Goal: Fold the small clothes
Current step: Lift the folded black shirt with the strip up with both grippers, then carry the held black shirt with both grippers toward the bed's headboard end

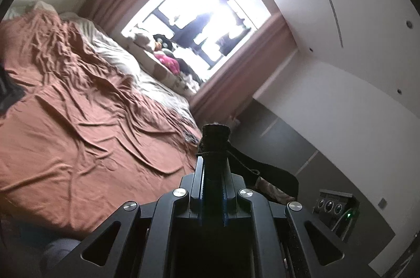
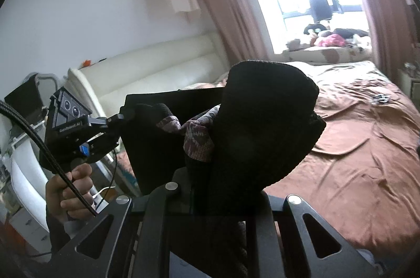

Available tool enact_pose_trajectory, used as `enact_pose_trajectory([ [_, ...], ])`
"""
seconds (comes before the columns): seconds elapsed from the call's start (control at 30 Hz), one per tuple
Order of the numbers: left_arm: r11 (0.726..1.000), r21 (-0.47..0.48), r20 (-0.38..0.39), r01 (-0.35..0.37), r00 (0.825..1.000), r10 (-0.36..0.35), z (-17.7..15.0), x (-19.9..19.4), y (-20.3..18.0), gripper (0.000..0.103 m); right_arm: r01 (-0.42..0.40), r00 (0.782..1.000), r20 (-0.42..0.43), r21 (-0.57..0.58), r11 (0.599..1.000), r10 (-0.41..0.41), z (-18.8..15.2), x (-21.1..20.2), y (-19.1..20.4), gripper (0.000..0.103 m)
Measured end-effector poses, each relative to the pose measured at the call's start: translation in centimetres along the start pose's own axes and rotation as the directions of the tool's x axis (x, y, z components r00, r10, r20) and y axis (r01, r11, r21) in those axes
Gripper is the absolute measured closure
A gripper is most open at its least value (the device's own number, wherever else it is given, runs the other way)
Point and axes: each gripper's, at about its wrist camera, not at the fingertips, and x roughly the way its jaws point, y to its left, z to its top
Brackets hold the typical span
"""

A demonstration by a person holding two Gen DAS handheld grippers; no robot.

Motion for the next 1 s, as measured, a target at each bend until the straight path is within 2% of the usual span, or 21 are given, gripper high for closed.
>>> enact_pose_trajectory([
  [0.27, 0.996, -0.031, 0.051, -0.080, 0.995, 0.082, 2.5, -3.2, 5.9, 0.093, -0.075, 0.995, -0.061, -0.008, 0.997, 0.074, 1.8, 7.4, -0.5, 0.092],
  [0.53, 0.988, -0.044, 0.092, -0.148, 0.984, 0.152, 5.0, -5.9, 11.2, 0.093, -0.086, 0.993, -0.082, -0.004, 0.996, 0.085, 3.4, 14.8, -0.2, 0.092],
  [0.67, 0.987, -0.066, 0.114, -0.144, 0.982, 0.151, 6.5, -7.3, 13.7, 0.093, -0.106, 0.990, -0.098, -0.008, 0.994, 0.104, 4.3, 18.1, 0.4, 0.092],
  [0.73, 0.982, -0.063, 0.121, -0.180, 0.975, 0.186, 7.4, -8.1, 14.6, 0.093, -0.113, 0.988, -0.107, -0.020, 0.993, 0.111, 4.2, 19.4, 1.3, 0.092],
  [0.8, 0.981, -0.069, 0.129, -0.183, 0.973, 0.190, 8.4, -9.0, 15.5, 0.093, -0.132, 0.986, -0.109, -0.028, 0.991, 0.128, 4.5, 20.8, 2.0, 0.092],
  [1.0, 0.962, -0.069, 0.180, -0.264, 0.945, 0.272, 11.5, -13.1, 17.5, 0.093, -0.172, 0.980, -0.111, -0.076, 0.982, 0.163, 5.0, 24.2, 4.8, 0.092],
])
